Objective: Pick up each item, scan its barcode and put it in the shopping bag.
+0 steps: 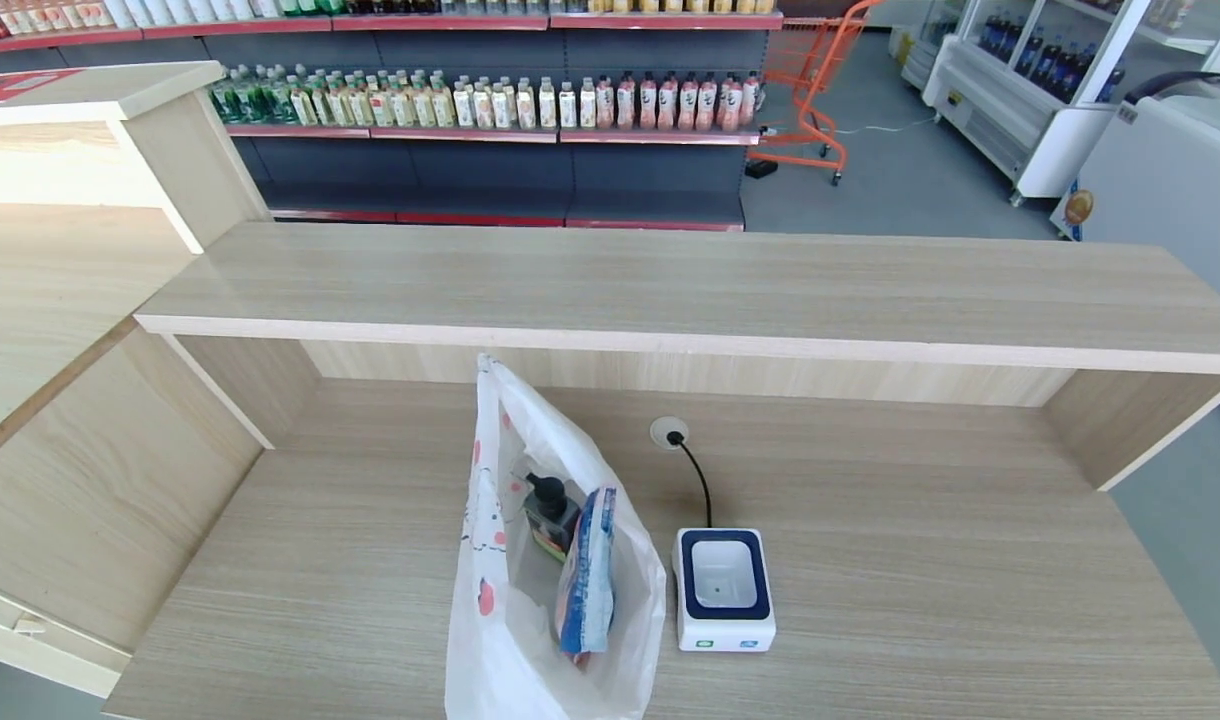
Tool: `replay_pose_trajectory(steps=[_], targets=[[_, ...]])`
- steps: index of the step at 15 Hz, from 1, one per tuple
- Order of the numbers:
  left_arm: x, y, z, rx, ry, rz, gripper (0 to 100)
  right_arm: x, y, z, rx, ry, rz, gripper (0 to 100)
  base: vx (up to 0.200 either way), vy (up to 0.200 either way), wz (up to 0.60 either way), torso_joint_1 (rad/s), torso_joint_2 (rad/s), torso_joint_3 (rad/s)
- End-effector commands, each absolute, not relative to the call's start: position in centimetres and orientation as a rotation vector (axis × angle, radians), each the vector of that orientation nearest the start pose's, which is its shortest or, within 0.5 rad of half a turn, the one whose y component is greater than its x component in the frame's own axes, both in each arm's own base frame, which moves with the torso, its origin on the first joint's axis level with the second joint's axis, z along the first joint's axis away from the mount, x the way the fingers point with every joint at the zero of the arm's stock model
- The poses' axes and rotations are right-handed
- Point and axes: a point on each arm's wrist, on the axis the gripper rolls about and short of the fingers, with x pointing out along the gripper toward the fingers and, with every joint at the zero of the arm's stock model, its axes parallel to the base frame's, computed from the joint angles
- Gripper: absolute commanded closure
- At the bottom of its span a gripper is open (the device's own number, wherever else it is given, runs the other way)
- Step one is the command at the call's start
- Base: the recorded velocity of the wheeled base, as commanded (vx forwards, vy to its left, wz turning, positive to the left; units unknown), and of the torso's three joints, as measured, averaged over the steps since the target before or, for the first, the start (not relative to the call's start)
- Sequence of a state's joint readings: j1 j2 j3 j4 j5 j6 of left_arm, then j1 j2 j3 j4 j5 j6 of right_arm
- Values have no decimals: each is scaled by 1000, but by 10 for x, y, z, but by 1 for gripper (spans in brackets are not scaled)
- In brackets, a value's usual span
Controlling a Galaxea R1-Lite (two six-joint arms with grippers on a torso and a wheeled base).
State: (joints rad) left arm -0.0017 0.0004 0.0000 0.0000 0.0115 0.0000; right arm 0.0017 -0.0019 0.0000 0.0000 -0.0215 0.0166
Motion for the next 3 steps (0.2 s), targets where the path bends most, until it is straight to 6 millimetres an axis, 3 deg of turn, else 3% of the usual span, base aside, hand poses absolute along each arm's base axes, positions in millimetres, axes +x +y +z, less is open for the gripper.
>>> replay_pose_trajectory(steps=[1, 3], targets=[[-23, 0, 75, 0, 0, 11, 0, -23, -1, 75, 14, 0, -20, 100, 0, 0, 0, 0, 0, 0], [-23, 0, 75, 0, 0, 11, 0, -23, -1, 75, 11, 0, -20, 100, 0, 0, 0, 0, 0, 0]])
